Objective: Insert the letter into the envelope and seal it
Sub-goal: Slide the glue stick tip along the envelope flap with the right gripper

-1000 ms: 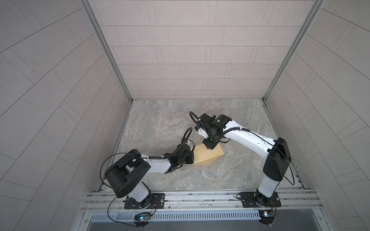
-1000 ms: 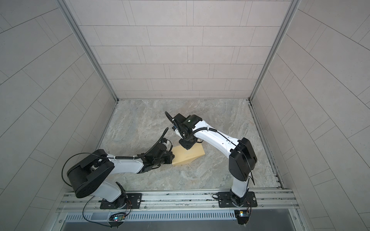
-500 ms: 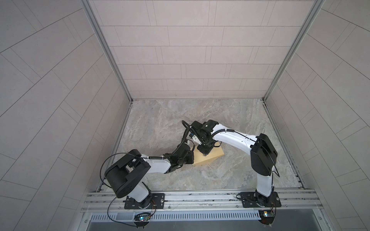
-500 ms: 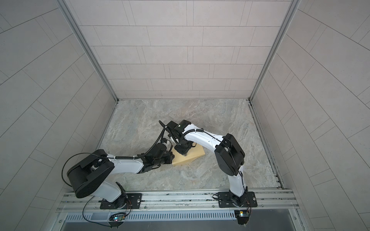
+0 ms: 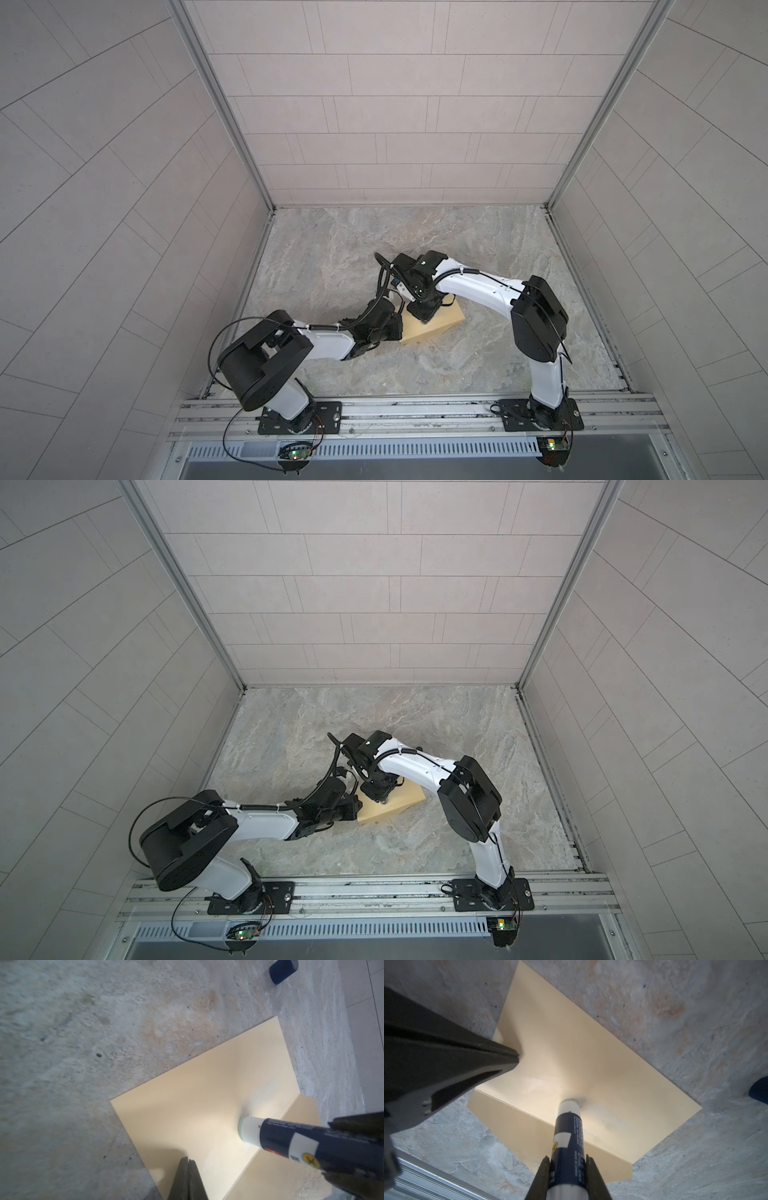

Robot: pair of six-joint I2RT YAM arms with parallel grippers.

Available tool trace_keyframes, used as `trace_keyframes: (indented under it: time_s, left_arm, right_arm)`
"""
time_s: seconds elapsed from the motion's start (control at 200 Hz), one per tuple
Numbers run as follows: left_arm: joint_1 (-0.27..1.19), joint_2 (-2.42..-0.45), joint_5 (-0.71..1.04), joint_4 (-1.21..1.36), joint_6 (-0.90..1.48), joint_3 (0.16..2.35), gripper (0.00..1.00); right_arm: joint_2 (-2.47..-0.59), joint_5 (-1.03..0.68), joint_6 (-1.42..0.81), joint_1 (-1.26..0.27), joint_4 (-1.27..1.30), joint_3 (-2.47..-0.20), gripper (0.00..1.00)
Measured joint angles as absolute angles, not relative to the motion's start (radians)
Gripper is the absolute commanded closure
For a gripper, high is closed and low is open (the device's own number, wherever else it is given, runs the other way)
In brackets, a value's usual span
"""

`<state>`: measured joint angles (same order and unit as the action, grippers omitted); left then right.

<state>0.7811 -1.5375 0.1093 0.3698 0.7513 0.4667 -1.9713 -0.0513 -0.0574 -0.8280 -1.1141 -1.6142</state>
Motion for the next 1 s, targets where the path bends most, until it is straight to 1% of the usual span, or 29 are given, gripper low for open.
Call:
trace_keyframes:
  time_s: [0.26,0.996]
  left_arm:
    - [0.781,-1.541,0.11,0.377,0.751,0.467,1.0]
    - [0.781,-1.558,0.111,0.408,0.751,0.467,1.0]
  right_arm:
    - [-1.973,-0.041,-0.057,-0.827,-1.117,-1.616,1.0]
    - [-1.955,-0.04,-0.04,-0.735,-1.134,-1.582,1.0]
